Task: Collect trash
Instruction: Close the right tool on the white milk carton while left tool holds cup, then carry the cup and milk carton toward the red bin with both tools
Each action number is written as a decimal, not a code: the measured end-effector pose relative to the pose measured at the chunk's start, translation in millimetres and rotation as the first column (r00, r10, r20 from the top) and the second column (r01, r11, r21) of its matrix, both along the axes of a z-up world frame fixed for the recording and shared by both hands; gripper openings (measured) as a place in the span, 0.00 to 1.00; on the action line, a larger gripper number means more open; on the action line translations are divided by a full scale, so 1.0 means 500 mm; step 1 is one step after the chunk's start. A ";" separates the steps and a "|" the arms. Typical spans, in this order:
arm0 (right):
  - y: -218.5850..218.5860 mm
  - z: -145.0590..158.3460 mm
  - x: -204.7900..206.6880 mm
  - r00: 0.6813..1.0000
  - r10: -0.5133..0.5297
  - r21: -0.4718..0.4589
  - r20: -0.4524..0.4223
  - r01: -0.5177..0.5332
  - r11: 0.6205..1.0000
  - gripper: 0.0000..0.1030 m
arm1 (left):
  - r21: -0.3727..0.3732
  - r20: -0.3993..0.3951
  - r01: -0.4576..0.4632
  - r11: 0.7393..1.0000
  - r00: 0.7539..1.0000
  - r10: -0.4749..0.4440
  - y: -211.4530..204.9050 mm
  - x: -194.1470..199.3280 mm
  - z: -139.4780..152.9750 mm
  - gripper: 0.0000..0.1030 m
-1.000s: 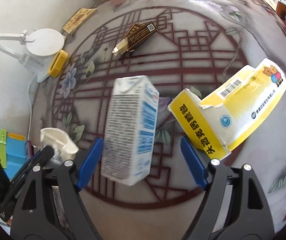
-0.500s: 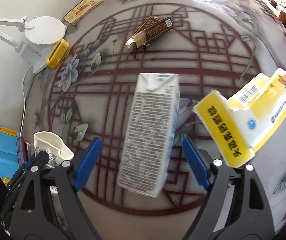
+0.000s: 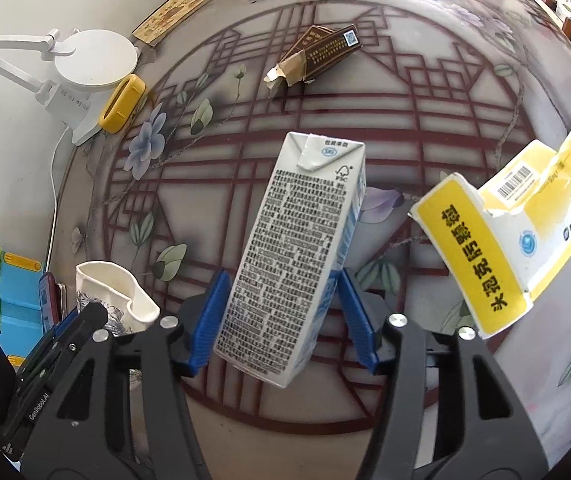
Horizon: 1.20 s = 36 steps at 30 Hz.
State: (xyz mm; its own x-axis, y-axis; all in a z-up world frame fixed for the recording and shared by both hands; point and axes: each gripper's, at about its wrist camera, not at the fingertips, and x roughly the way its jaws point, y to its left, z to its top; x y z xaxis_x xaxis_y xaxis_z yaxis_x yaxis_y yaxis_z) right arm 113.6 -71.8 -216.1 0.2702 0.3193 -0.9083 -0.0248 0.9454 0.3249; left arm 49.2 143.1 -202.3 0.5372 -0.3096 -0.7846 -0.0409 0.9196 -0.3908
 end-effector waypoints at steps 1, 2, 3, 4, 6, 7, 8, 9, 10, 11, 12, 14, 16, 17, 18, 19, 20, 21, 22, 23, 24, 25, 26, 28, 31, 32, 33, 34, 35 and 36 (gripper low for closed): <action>0.000 0.001 -0.001 1.000 0.003 0.004 0.003 -0.003 1.000 0.51 | 0.002 0.000 0.001 1.000 1.000 -0.001 0.000 0.001 -0.001 0.29; 0.001 0.002 -0.002 1.000 0.005 0.005 0.005 -0.005 1.000 0.49 | 0.003 -0.001 0.002 1.000 1.000 -0.002 -0.001 0.001 -0.001 0.29; 0.001 0.003 -0.003 1.000 0.010 0.006 0.009 -0.010 1.000 0.47 | 0.004 -0.001 0.003 1.000 1.000 -0.003 -0.002 0.001 -0.001 0.29; 0.003 0.005 -0.005 1.000 0.015 0.008 0.012 -0.015 1.000 0.46 | 0.005 -0.001 0.004 1.000 1.000 -0.004 -0.002 0.002 0.000 0.29; 0.005 0.010 -0.008 0.999 0.027 0.009 0.022 -0.027 1.000 0.43 | 0.004 -0.001 0.005 1.000 1.000 -0.005 -0.004 0.004 0.000 0.29; 0.007 0.014 -0.011 0.999 0.033 0.006 0.033 -0.033 0.999 0.41 | 0.002 -0.002 0.007 1.000 1.000 -0.007 -0.006 0.005 0.001 0.29; 0.008 0.017 -0.012 0.999 0.036 0.002 0.040 -0.036 0.999 0.39 | -0.004 -0.003 0.009 1.000 1.000 -0.009 -0.007 0.007 0.001 0.29; 0.008 0.021 -0.014 0.998 0.037 -0.001 0.050 -0.037 0.999 0.37 | -0.009 -0.004 0.010 1.000 1.000 -0.010 -0.009 0.008 0.002 0.29; 0.007 0.025 -0.016 0.998 0.036 0.004 0.058 -0.036 0.999 0.37 | -0.011 -0.004 0.013 1.000 1.000 -0.013 -0.012 0.009 0.002 0.29; 0.007 0.025 -0.016 0.998 0.036 0.004 0.058 -0.036 0.999 0.36 | -0.009 -0.003 0.017 1.000 1.000 -0.017 -0.015 0.010 0.003 0.29; 0.005 0.027 -0.017 0.998 0.034 0.010 0.061 -0.034 0.999 0.36 | -0.009 -0.002 0.020 1.000 1.000 -0.020 -0.017 0.011 0.003 0.29; 0.002 0.031 -0.019 0.997 0.031 0.018 0.066 -0.032 0.999 0.36 | -0.010 -0.001 0.027 1.000 1.000 -0.027 -0.021 0.013 0.003 0.29; -0.003 0.036 -0.022 0.997 0.029 0.027 0.069 -0.031 0.999 0.36 | -0.011 0.000 0.031 0.999 1.000 -0.031 -0.026 0.012 0.005 0.29; -0.006 0.040 -0.024 0.997 0.030 0.032 0.070 -0.032 0.999 0.36 | -0.011 0.000 0.033 0.999 0.999 -0.033 -0.028 0.012 0.006 0.29; -0.008 0.043 -0.026 0.997 0.031 0.034 0.072 -0.034 0.999 0.36 | -0.010 0.001 0.036 0.999 0.999 -0.036 -0.031 0.014 0.007 0.29; -0.011 0.046 -0.029 0.997 0.033 0.033 0.075 -0.035 0.999 0.36 | -0.010 0.000 0.039 0.999 0.999 -0.039 -0.033 0.015 0.007 0.29; -0.014 0.050 -0.031 0.996 0.032 0.029 0.079 -0.035 0.999 0.36 | -0.009 -0.002 0.041 0.999 0.999 -0.041 -0.035 0.017 0.006 0.29; -0.019 0.052 -0.033 0.996 0.030 0.026 0.079 -0.032 0.999 0.36 | -0.010 -0.004 0.043 0.999 0.999 -0.043 -0.035 0.020 0.005 0.29; -0.023 0.053 -0.035 0.997 0.029 0.025 0.076 -0.031 0.999 0.36 | -0.011 -0.004 0.045 0.999 0.999 -0.045 -0.038 0.022 0.005 0.29; -0.027 0.052 -0.037 0.997 0.031 0.023 0.071 -0.033 0.999 0.36 | -0.010 -0.004 0.047 0.999 0.999 -0.047 -0.040 0.022 0.005 0.29; -0.030 0.051 -0.039 0.997 0.035 0.020 0.065 -0.037 0.999 0.36 | -0.010 -0.003 0.049 0.999 0.999 -0.049 -0.042 0.022 0.006 0.29; -0.032 0.048 -0.043 0.998 0.043 0.013 0.053 -0.044 0.999 0.36 | -0.010 -0.002 0.051 0.999 0.999 -0.051 -0.044 0.024 0.007 0.29; -0.033 0.045 -0.046 0.998 0.050 0.005 0.045 -0.051 0.999 0.36 | -0.009 -0.002 0.053 0.999 0.999 -0.053 -0.046 0.026 0.007 0.29; -0.033 0.037 -0.053 0.998 0.065 -0.009 0.025 -0.065 0.998 0.36 | -0.007 -0.002 0.055 0.998 0.998 -0.055 -0.048 0.028 0.007 0.29; -0.035 0.020 -0.055 0.998 0.067 -0.013 0.001 -0.067 0.998 0.38 | -0.006 -0.005 0.058 0.998 0.998 -0.058 -0.051 0.031 0.005 0.29; -0.033 0.014 -0.053 0.998 0.066 -0.012 -0.005 -0.066 0.998 0.40 | -0.004 -0.006 0.059 0.998 0.998 -0.059 -0.052 0.031 0.004 0.29; -0.030 0.010 -0.050 0.997 0.072 -0.019 -0.009 -0.072 0.997 0.44 | -0.003 -0.007 0.060 0.998 0.998 -0.060 -0.052 0.030 0.004 0.29; -0.025 0.005 -0.047 0.997 0.080 -0.033 -0.011 -0.081 0.996 0.47 | 0.000 -0.008 0.061 0.998 0.998 -0.061 -0.053 0.031 0.004 0.29; -0.021 0.002 -0.045 0.996 0.085 -0.039 -0.010 -0.085 0.996 0.51 | 0.001 -0.009 0.061 0.998 0.998 -0.061 -0.053 0.032 0.004 0.29; -0.018 0.000 -0.042 0.996 0.087 -0.038 -0.009 -0.087 0.995 0.55 | 0.004 -0.010 0.060 0.998 0.998 -0.060 -0.053 0.032 0.003 0.29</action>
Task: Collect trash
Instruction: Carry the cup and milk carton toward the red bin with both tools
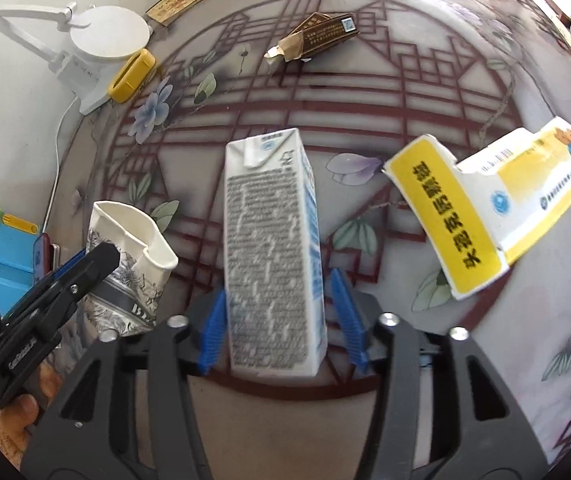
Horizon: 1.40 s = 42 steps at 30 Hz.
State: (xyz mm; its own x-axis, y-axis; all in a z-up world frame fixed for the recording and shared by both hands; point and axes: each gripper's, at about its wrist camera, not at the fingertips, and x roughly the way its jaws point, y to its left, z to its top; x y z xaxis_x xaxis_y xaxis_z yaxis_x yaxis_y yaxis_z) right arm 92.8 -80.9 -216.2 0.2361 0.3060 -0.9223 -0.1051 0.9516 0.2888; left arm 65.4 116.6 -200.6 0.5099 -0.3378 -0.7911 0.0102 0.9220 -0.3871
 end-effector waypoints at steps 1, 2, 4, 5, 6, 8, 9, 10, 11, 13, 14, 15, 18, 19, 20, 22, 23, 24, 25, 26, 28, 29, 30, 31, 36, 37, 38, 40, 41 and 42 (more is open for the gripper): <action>0.001 -0.001 0.002 1.000 0.000 0.002 0.000 0.000 1.000 0.57 | 0.001 -0.001 -0.001 1.000 1.000 0.001 0.001 0.000 0.000 0.29; 0.003 -0.003 0.005 1.000 -0.002 0.002 0.001 0.002 1.000 0.58 | 0.003 -0.003 -0.002 1.000 1.000 0.002 0.002 0.001 -0.001 0.29; 0.007 -0.007 0.011 1.000 -0.003 0.006 0.003 0.003 1.000 0.58 | 0.005 -0.006 -0.005 1.000 1.000 0.005 0.003 0.003 -0.003 0.29; 0.011 -0.007 0.013 1.000 0.001 0.009 0.006 -0.001 1.000 0.55 | 0.006 -0.007 -0.006 1.000 1.000 0.006 0.003 0.004 -0.004 0.29; 0.013 -0.006 0.013 1.000 0.006 0.007 0.010 -0.006 1.000 0.40 | 0.007 -0.009 -0.006 1.000 1.000 0.006 0.003 0.005 -0.005 0.29; 0.019 -0.002 0.014 1.000 0.022 -0.005 0.019 -0.022 1.000 0.39 | 0.008 -0.010 -0.005 1.000 1.000 0.006 0.002 0.006 -0.006 0.29; 0.019 0.000 0.013 0.999 0.026 -0.003 0.022 -0.026 1.000 0.38 | 0.007 -0.010 -0.005 1.000 1.000 0.005 0.003 0.005 -0.006 0.29; 0.019 0.003 0.013 0.999 0.027 0.000 0.024 -0.027 1.000 0.37 | 0.007 -0.008 -0.003 1.000 1.000 0.003 0.001 0.006 -0.006 0.29; 0.015 0.007 0.011 0.999 0.026 0.004 0.029 -0.026 1.000 0.37 | 0.007 -0.006 -0.001 1.000 1.000 0.001 0.000 0.006 -0.004 0.29; 0.005 0.017 0.008 0.999 0.012 0.020 0.035 -0.013 1.000 0.37 | 0.007 -0.001 0.005 1.000 1.000 -0.005 -0.005 0.007 -0.001 0.29; -0.001 0.021 0.006 0.999 0.004 0.029 0.038 -0.005 1.000 0.36 | 0.007 0.002 0.008 1.000 1.000 -0.008 -0.008 0.007 0.002 0.29; -0.008 0.028 0.004 0.999 -0.008 0.040 0.042 0.007 0.999 0.37 | 0.007 0.004 0.012 1.000 1.000 -0.013 -0.011 0.008 0.004 0.29; -0.033 0.047 -0.005 0.997 -0.042 0.062 0.059 0.039 0.997 0.36 | 0.005 0.010 0.023 1.000 1.000 -0.023 -0.021 0.010 0.010 0.29; -0.044 0.056 -0.009 0.996 -0.058 0.070 0.066 0.053 0.996 0.36 | 0.005 0.012 0.028 1.000 1.000 -0.028 -0.026 0.010 0.013 0.29; -0.053 0.063 -0.012 0.995 -0.071 0.076 0.073 0.066 0.995 0.36 | 0.005 0.013 0.033 0.999 0.999 -0.033 -0.030 0.011 0.015 0.29; -0.067 0.075 -0.017 0.992 -0.095 0.085 0.086 0.088 0.993 0.36 | 0.003 0.018 0.044 0.999 0.999 -0.044 -0.041 0.012 0.020 0.29; -0.078 0.082 -0.021 0.989 -0.110 0.089 0.095 0.102 0.991 0.36 | 0.003 0.022 0.051 0.999 0.998 -0.051 -0.047 0.013 0.023 0.29; -0.087 0.088 -0.025 0.987 -0.125 0.091 0.105 0.115 0.989 0.36 | 0.003 0.025 0.056 0.998 0.998 -0.056 -0.052 0.013 0.027 0.29; -0.097 0.094 -0.029 0.983 -0.140 0.093 0.115 0.130 0.987 0.36 | 0.003 0.029 0.064 0.998 0.998 -0.064 -0.060 0.013 0.030 0.29; -0.110 0.102 -0.033 0.979 -0.159 0.096 0.128 0.147 0.984 0.36 | 0.003 0.033 0.070 0.998 0.997 -0.070 -0.066 0.014 0.034 0.29; -0.133 0.112 -0.041 0.971 -0.189 0.102 0.143 0.176 0.979 0.36 | 0.005 0.040 0.086 0.996 0.995 -0.086 -0.080 0.014 0.040 0.29; -0.146 0.116 -0.046 0.967 -0.208 0.109 0.147 0.193 0.975 0.36 | 0.006 0.045 0.095 0.995 0.994 -0.095 -0.088 0.014 0.044 0.29; -0.154 0.117 -0.049 0.965 -0.218 0.113 0.148 0.203 0.973 0.36 | 0.007 0.048 0.101 0.995 0.994 -0.101 -0.093 0.014 0.048 0.29; -0.166 0.121 -0.053 0.962 -0.229 0.116 0.150 0.213 0.970 0.36 | 0.009 0.053 0.110 0.994 0.992 -0.111 -0.102 0.015 0.053 0.29; -0.215 0.135 -0.078 0.948 -0.275 0.132 0.160 0.256 0.958 0.37 | 0.021 0.077 0.152 0.988 0.985 -0.153 -0.148 0.018 0.074 0.29; -0.220 0.136 -0.080 0.946 -0.280 0.134 0.162 0.260 0.956 0.37 | 0.023 0.081 0.161 0.987 0.983 -0.162 -0.159 0.018 0.078 0.29; -0.229 0.138 -0.085 0.944 -0.288 0.136 0.164 0.267 0.954 0.36 | 0.025 0.084 0.169 0.985 0.982 -0.170 -0.169 0.016 0.082 0.29; -0.252 0.142 -0.099 0.937 -0.305 0.142 0.169 0.283 0.948 0.36 | 0.030 0.089 0.188 0.982 0.978 -0.190 -0.192 0.012 0.087 0.29; -0.259 0.142 -0.103 0.934 -0.313 0.145 0.170 0.291 0.946 0.36 | 0.032 0.091 0.196 0.980 0.976 -0.198 -0.202 0.010 0.090 0.29; -0.267 0.143 -0.107 0.932 -0.319 0.148 0.171 0.296 0.944 0.36 | 0.034 0.093 0.203 0.979 0.974 -0.205 -0.211 0.008 0.092 0.29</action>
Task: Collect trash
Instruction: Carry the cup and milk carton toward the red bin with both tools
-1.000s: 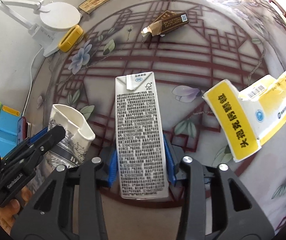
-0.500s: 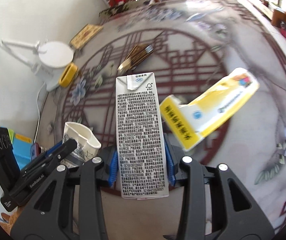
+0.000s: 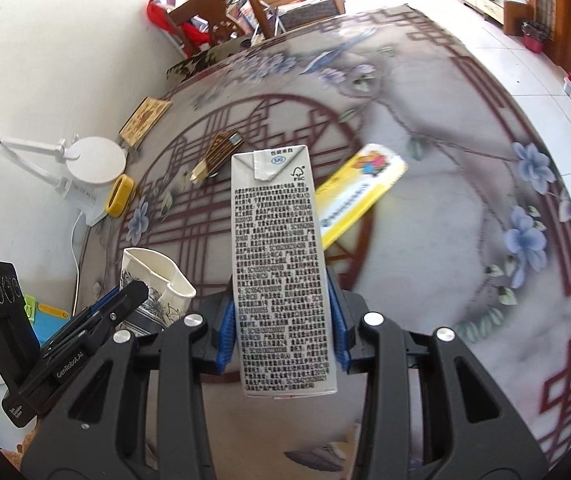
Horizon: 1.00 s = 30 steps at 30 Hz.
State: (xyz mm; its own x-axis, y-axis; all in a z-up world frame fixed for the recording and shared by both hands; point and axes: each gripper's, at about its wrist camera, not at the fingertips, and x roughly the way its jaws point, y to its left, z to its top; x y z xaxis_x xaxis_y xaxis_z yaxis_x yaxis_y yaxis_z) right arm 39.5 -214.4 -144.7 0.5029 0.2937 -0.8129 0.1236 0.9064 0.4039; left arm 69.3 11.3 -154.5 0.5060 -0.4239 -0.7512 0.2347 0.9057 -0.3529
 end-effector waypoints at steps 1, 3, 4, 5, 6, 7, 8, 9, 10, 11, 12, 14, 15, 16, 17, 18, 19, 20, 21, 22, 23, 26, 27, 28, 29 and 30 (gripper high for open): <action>-0.013 0.001 -0.006 1.000 -0.009 0.004 0.003 0.009 1.000 0.36 | 0.003 0.003 0.010 1.000 1.000 -0.010 -0.014 -0.003 0.003 0.29; -0.033 0.003 -0.016 1.000 -0.021 0.011 0.006 0.020 1.000 0.36 | 0.008 0.009 0.023 1.000 1.000 -0.023 -0.035 -0.006 0.009 0.29; -0.042 0.004 -0.021 1.000 -0.027 0.014 0.008 0.027 1.000 0.36 | 0.010 0.012 0.031 0.999 0.999 -0.031 -0.048 -0.008 0.013 0.29; -0.055 0.005 -0.027 0.999 -0.034 0.020 0.011 0.034 0.999 0.36 | 0.013 0.015 0.040 0.999 0.999 -0.040 -0.061 -0.010 0.016 0.29; -0.065 0.005 -0.031 0.999 -0.040 0.024 0.013 0.040 0.999 0.36 | 0.016 0.017 0.049 0.999 0.999 -0.049 -0.075 -0.013 0.019 0.29; -0.075 0.005 -0.035 0.999 -0.046 0.028 0.016 0.045 0.999 0.36 | 0.018 0.017 0.057 0.998 0.998 -0.058 -0.089 -0.015 0.022 0.29; -0.088 0.005 -0.041 0.998 -0.053 0.033 0.017 0.053 0.998 0.36 | 0.019 0.017 0.065 0.998 0.998 -0.065 -0.101 -0.017 0.024 0.29; -0.100 0.006 -0.046 0.998 -0.060 0.038 0.019 0.060 0.998 0.36 | 0.020 0.017 0.071 0.997 0.997 -0.072 -0.111 -0.017 0.026 0.29; -0.111 0.006 -0.051 0.997 -0.069 0.043 0.021 0.068 0.997 0.36 | 0.022 0.017 0.082 0.996 0.996 -0.083 -0.128 -0.020 0.029 0.29; -0.126 0.006 -0.059 0.997 -0.078 0.049 0.023 0.077 0.996 0.36 | 0.022 0.017 0.091 0.996 0.996 -0.091 -0.140 -0.019 0.031 0.29; -0.139 0.007 -0.065 0.996 -0.085 0.053 0.025 0.084 0.995 0.36 | 0.023 0.016 0.100 0.995 0.995 -0.100 -0.154 -0.021 0.034 0.29; -0.168 0.008 -0.080 0.994 -0.104 0.065 0.026 0.102 0.993 0.36 | 0.023 0.016 0.121 0.992 0.992 -0.121 -0.188 -0.023 0.042 0.29; -0.185 0.009 -0.088 0.993 -0.116 0.073 0.028 0.113 0.991 0.36 | 0.023 0.016 0.129 0.991 0.991 -0.129 -0.200 -0.024 0.045 0.29; -0.197 0.010 -0.094 0.992 -0.124 0.078 0.031 0.121 0.990 0.36 | 0.025 0.016 0.143 0.989 0.990 -0.143 -0.222 -0.025 0.050 0.29; -0.213 0.013 -0.104 0.990 -0.137 0.084 0.036 0.133 0.988 0.36 | 0.030 0.018 0.151 0.988 0.988 -0.152 -0.239 -0.025 0.053 0.29; -0.229 0.015 -0.113 0.988 -0.147 0.091 0.041 0.143 0.986 0.36 | 0.037 0.021 0.162 0.986 0.986 -0.163 -0.259 -0.026 0.058 0.29; -0.243 0.017 -0.120 0.987 -0.155 0.096 0.045 0.150 0.984 0.36 | 0.041 0.023 0.169 0.985 0.985 -0.170 -0.276 -0.027 0.062 0.29; -0.261 0.019 -0.129 0.985 -0.166 0.104 0.050 0.160 0.982 0.36 | 0.044 0.024 0.177 0.983 0.984 -0.178 -0.293 -0.027 0.066 0.29; -0.278 0.020 -0.137 0.983 -0.175 0.112 0.054 0.168 0.979 0.36 | 0.048 0.028 0.188 0.981 0.982 -0.189 -0.315 -0.028 0.071 0.29; -0.295 0.022 -0.144 0.981 -0.183 0.120 0.057 0.175 0.977 0.36 | 0.052 0.031 0.195 0.979 0.980 -0.197 -0.329 -0.029 0.075 0.29; -0.313 0.024 -0.152 0.979 -0.194 0.126 0.062 0.185 0.975 0.36 | 0.057 0.035 0.205 0.977 0.978 -0.207 -0.350 -0.030 0.079 0.29; -0.362 0.029 -0.172 0.972 -0.221 0.143 0.074 0.209 0.967 0.36 | 0.061 0.039 0.226 0.972 0.973 -0.229 -0.400 -0.037 0.088 0.29; -0.379 0.031 -0.179 0.970 -0.230 0.149 0.078 0.217 0.965 0.36 | 0.061 0.039 0.232 0.971 0.971 -0.235 -0.416 -0.040 0.090 0.29; -0.394 0.033 -0.184 0.968 -0.237 0.153 0.082 0.223 0.963 0.36 | 0.064 0.040 0.240 0.969 0.969 -0.243 -0.435 -0.043 0.093 0.29; -0.414 0.035 -0.193 0.965 -0.248 0.158 0.087 0.232 0.960 0.36 | 0.067 0.042 0.246 0.967 0.968 -0.249 -0.449 -0.046 0.095 0.29; -0.425 0.036 -0.197 0.963 -0.254 0.160 0.089 0.238 0.958 0.36 | 0.072 0.044 0.253 0.965 0.965 -0.257 -0.469 -0.050 0.098 0.29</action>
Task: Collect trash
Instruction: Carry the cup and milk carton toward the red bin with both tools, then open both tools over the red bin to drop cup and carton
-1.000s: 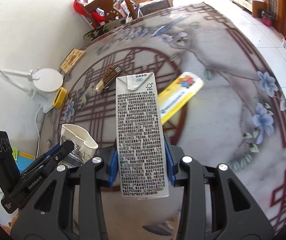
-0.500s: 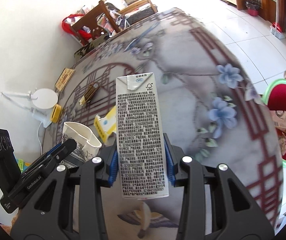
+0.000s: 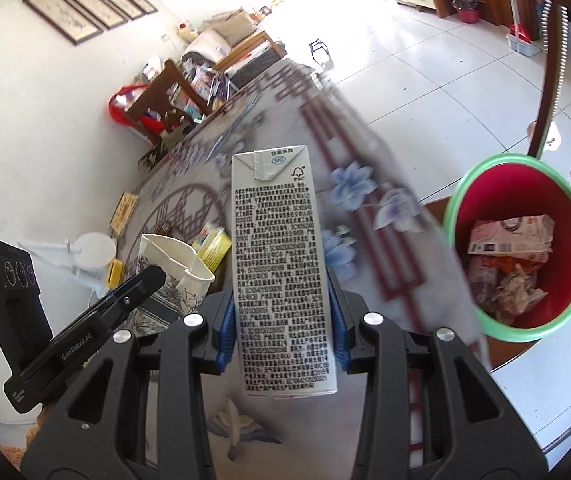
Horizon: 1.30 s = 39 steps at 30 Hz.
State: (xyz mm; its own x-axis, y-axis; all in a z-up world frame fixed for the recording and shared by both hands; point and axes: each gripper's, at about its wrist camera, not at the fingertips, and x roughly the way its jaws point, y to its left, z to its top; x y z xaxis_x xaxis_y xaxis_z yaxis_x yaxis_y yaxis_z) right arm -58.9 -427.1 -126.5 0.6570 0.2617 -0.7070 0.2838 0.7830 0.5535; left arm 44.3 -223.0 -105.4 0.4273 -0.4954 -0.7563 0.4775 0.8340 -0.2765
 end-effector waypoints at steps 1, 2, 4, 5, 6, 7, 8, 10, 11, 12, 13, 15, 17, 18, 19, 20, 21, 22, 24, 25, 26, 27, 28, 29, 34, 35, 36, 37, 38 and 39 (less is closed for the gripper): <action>-0.018 0.002 -0.007 1.000 -0.009 0.002 0.004 0.009 1.000 0.36 | 0.002 0.002 0.004 1.000 1.000 -0.004 -0.012 -0.002 0.003 0.29; -0.036 0.004 -0.016 1.000 -0.019 0.003 0.009 0.019 1.000 0.36 | 0.004 0.003 0.010 1.000 1.000 -0.010 -0.027 -0.004 0.006 0.29; -0.069 0.008 -0.030 0.999 -0.041 0.004 0.015 0.041 0.999 0.37 | 0.009 0.007 0.023 1.000 1.000 -0.023 -0.057 -0.010 0.010 0.29; -0.086 0.009 -0.038 0.998 -0.054 0.005 0.015 0.054 0.999 0.36 | 0.011 0.008 0.030 0.999 1.000 -0.030 -0.072 -0.013 0.012 0.29; -0.103 0.009 -0.045 0.998 -0.068 0.006 0.014 0.068 0.998 0.36 | 0.013 0.009 0.035 0.999 0.999 -0.035 -0.083 -0.014 0.015 0.29; -0.125 0.008 -0.056 0.996 -0.086 0.004 0.012 0.086 0.996 0.36 | 0.016 0.009 0.045 0.999 0.999 -0.045 -0.098 -0.018 0.015 0.29; -0.140 0.008 -0.063 0.995 -0.100 0.000 0.010 0.100 0.995 0.36 | 0.018 0.008 0.054 0.998 0.998 -0.055 -0.112 -0.021 0.015 0.29; -0.170 0.005 -0.078 0.991 -0.131 -0.017 0.002 0.131 0.991 0.36 | 0.025 0.008 0.071 0.997 0.997 -0.072 -0.138 -0.030 0.015 0.29; -0.189 0.003 -0.086 0.989 -0.151 -0.029 -0.005 0.151 0.988 0.37 | 0.028 0.006 0.079 0.997 0.997 -0.079 -0.150 -0.033 0.015 0.29; -0.209 -0.001 -0.094 0.985 -0.170 -0.039 -0.011 0.169 0.985 0.36 | 0.031 0.004 0.087 0.996 0.996 -0.087 -0.163 -0.037 0.015 0.29; -0.219 -0.002 -0.097 0.984 -0.180 -0.047 -0.016 0.179 0.983 0.37 | 0.032 -0.001 0.097 0.995 0.995 -0.097 -0.178 -0.042 0.014 0.29; -0.248 -0.011 -0.102 0.978 -0.206 -0.088 -0.040 0.202 0.976 0.37 | 0.032 -0.007 0.113 0.993 0.994 -0.113 -0.199 -0.045 0.012 0.29; -0.274 -0.022 -0.105 0.971 -0.232 -0.129 -0.063 0.223 0.966 0.41 | 0.030 -0.018 0.141 0.990 0.990 -0.140 -0.228 -0.050 0.010 0.29; -0.284 -0.025 -0.106 0.968 -0.242 -0.141 -0.072 0.230 0.963 0.55 | 0.027 -0.026 0.164 0.986 0.986 -0.163 -0.249 -0.054 0.009 0.29; -0.298 -0.028 -0.112 0.960 -0.272 -0.154 -0.074 0.258 0.954 0.62 | 0.026 -0.030 0.184 0.982 0.983 -0.184 -0.267 -0.057 0.007 0.29; -0.309 -0.026 -0.123 0.953 -0.297 -0.151 -0.057 0.286 0.946 0.66 | 0.025 -0.035 0.204 0.979 0.978 -0.203 -0.284 -0.059 0.006 0.29; -0.316 -0.025 -0.131 0.950 -0.309 -0.141 -0.040 0.300 0.943 0.66 | 0.024 -0.038 0.222 0.975 0.975 -0.221 -0.297 -0.060 0.003 0.29; -0.326 -0.022 -0.142 0.947 -0.319 -0.129 -0.023 0.314 0.941 0.66 | 0.019 -0.045 0.250 0.968 0.967 -0.249 -0.322 -0.064 0.000 0.29; -0.345 -0.021 -0.158 0.940 -0.340 -0.134 -0.011 0.335 0.933 0.66 | 0.016 -0.053 0.287 0.958 0.957 -0.286 -0.363 -0.071 -0.006 0.29; -0.352 -0.017 -0.166 0.936 -0.352 -0.138 -0.006 0.348 0.927 0.66 | 0.015 -0.053 0.299 0.954 0.953 -0.298 -0.376 -0.071 -0.009 0.29; -0.362 -0.015 -0.178 0.929 -0.369 -0.144 -0.003 0.365 0.920 0.66 | 0.015 -0.054 0.315 0.949 0.948 -0.314 -0.395 -0.072 -0.012 0.29; -0.371 -0.013 -0.187 0.923 -0.384 -0.148 0.000 0.380 0.913 0.67 | 0.012 -0.055 0.326 0.945 0.944 -0.325 -0.409 -0.072 -0.014 0.29; -0.379 -0.009 -0.199 0.917 -0.398 -0.153 0.001 0.394 0.906 0.67 | 0.003 -0.056 0.336 0.942 0.940 -0.336 -0.426 -0.073 -0.014 0.30; -0.383 -0.007 -0.205 0.914 -0.405 -0.158 0.000 0.400 0.903 0.67 | -0.005 -0.056 0.342 0.940 0.938 -0.342 -0.436 -0.072 -0.015 0.30; -0.380 0.012 -0.221 0.910 -0.415 -0.181 0.005 0.409 0.894 0.67 | -0.018 -0.027 0.321 0.947 0.946 -0.322 -0.430 -0.068 -0.005 0.73; -0.375 0.016 -0.220 0.911 -0.413 -0.184 0.010 0.408 0.894 0.67 | -0.020 -0.025 0.312 0.950 0.950 -0.313 -0.419 -0.066 -0.003 0.73; -0.371 0.019 -0.219 0.912 -0.410 -0.187 0.014 0.405 0.895 0.67 | -0.018 -0.022 0.299 0.954 0.954 -0.299 -0.405 -0.062 -0.001 0.73; -0.365 0.021 -0.216 0.914 -0.406 -0.190 0.017 0.401 0.896 0.68 | -0.018 -0.019 0.281 0.960 0.960 -0.281 -0.384 -0.057 0.002 0.73; -0.356 0.023 -0.210 0.916 -0.400 -0.191 0.020 0.396 0.898 0.68 | -0.020 -0.017 0.258 0.966 0.966 -0.259 -0.359 -0.052 0.004 0.73; -0.347 0.025 -0.204 0.920 -0.392 -0.188 0.023 0.389 0.902 0.69 | -0.022 -0.016 0.240 0.971 0.971 -0.240 -0.339 -0.047 0.006 0.73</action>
State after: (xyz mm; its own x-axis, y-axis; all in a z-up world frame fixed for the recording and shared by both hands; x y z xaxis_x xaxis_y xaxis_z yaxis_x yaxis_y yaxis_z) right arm -160.7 -600.6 -114.2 0.6683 -0.1502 -0.7286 0.5953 0.6953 0.4027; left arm 20.7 -392.5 -102.6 0.2800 -0.5966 -0.7521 0.6576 0.6899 -0.3025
